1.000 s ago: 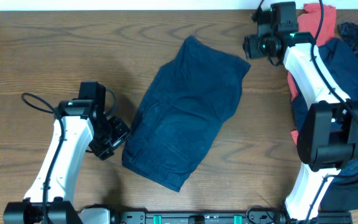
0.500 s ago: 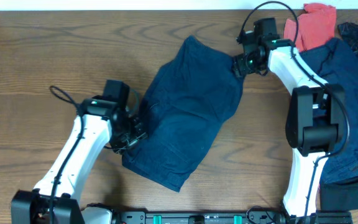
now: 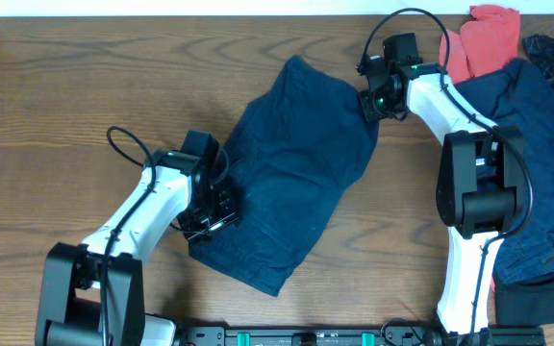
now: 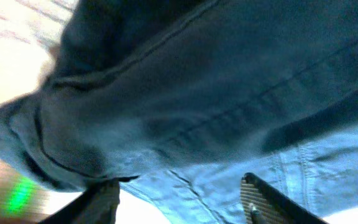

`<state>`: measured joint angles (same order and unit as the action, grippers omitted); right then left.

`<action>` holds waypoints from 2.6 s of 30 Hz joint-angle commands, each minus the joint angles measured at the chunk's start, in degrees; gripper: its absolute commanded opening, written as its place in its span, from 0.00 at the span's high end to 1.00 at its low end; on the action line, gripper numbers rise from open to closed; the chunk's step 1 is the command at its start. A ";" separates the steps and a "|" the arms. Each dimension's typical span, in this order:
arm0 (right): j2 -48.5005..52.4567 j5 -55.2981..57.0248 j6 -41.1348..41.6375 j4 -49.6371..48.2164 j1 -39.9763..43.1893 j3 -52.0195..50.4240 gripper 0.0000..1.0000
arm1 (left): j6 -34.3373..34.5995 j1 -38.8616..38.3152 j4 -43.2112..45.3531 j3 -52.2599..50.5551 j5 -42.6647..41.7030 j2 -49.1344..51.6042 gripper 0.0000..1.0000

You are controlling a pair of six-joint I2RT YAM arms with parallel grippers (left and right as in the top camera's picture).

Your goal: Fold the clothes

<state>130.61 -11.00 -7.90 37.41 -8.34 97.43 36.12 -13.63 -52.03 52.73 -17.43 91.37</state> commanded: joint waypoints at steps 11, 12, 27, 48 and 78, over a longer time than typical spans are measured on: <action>2.23 9.29 17.44 14.40 3.98 -0.46 0.99 | -6.21 2.84 13.40 -0.83 14.51 1.88 0.33; 2.12 9.29 19.50 15.98 4.42 -0.46 0.99 | -7.34 3.23 15.63 -0.83 14.51 1.92 0.33; 1.90 9.31 40.30 26.91 8.07 -0.46 0.99 | -11.45 10.03 38.56 0.24 11.52 2.80 0.34; -11.41 10.54 30.32 21.75 8.57 0.46 0.23 | -0.50 10.99 16.96 -7.58 -4.61 -3.72 0.02; -11.87 -14.01 0.09 20.44 -2.71 0.28 0.99 | -14.27 12.70 6.40 7.39 -5.88 -5.66 0.94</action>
<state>119.52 -19.03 -3.90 57.80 -7.42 97.95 27.31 -1.32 -43.44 53.12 -23.64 87.11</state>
